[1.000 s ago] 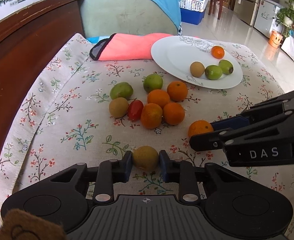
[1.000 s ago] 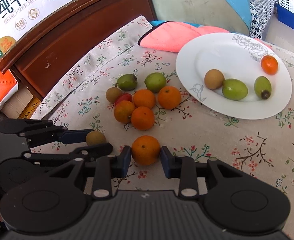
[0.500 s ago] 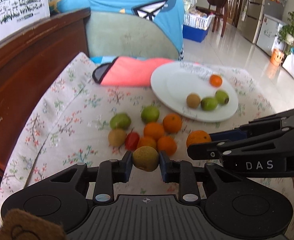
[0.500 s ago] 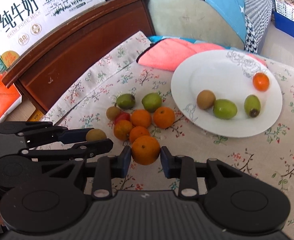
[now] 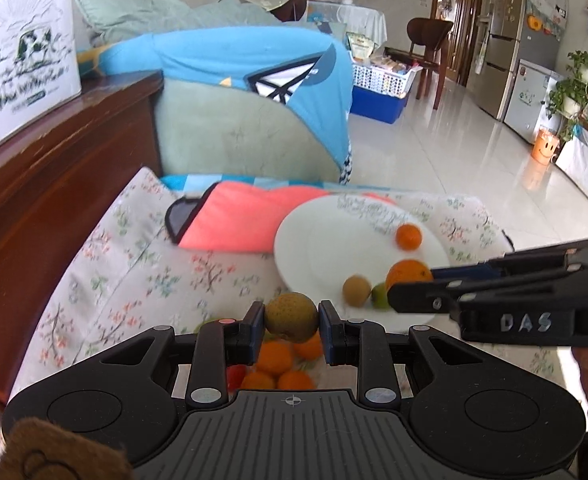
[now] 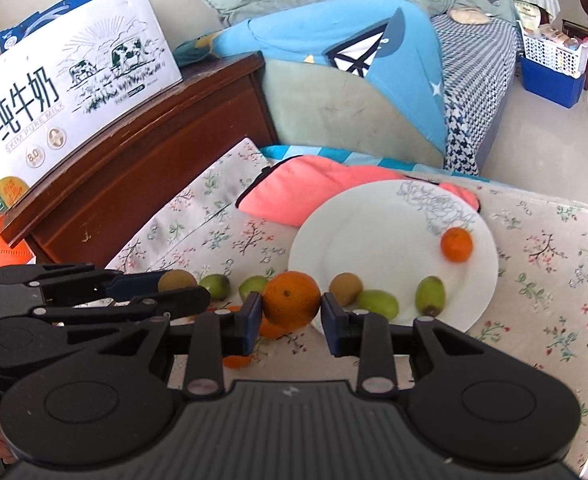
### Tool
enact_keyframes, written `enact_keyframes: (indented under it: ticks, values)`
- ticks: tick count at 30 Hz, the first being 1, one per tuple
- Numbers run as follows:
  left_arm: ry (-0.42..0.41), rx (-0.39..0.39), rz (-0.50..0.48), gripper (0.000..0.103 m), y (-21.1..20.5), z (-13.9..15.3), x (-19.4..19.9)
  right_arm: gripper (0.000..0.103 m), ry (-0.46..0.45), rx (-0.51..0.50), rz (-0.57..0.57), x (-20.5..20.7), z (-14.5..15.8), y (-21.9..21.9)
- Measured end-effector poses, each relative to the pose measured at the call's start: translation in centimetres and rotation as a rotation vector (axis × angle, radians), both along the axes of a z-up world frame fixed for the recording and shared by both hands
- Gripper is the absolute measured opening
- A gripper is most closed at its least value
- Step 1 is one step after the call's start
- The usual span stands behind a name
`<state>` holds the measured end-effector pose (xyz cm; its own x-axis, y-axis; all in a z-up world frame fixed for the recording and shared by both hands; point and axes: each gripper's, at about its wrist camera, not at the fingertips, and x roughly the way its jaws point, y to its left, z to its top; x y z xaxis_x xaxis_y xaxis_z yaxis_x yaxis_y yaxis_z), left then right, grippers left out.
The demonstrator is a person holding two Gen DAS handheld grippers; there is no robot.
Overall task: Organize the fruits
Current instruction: 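Carry the kiwi and tangerine onto the white plate and open both grippers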
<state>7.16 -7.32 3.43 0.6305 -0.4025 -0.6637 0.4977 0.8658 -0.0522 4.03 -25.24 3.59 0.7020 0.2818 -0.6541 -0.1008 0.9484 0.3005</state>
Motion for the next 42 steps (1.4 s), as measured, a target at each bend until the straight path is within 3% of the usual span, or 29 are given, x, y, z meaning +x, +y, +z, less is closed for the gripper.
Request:
enact_keyframes:
  ticks: [7,19,42]
  values:
    - [-0.035,0.008,-0.018,0.026,-2.0,0.6,1.6,0.032,-0.014,-0.017,-0.021,0.8,0.3,-1.8]
    - [0.001,-0.018,-0.007,0.026,-4.3,-0.5,4.8,0.032,-0.010,0.021,-0.108,3.3,0.0,-6.0]
    - [0.102,-0.006,0.057,0.026,-6.3,-4.0,8.3,0.032,0.068,0.063,-0.134,6.4,-3.8,-6.0]
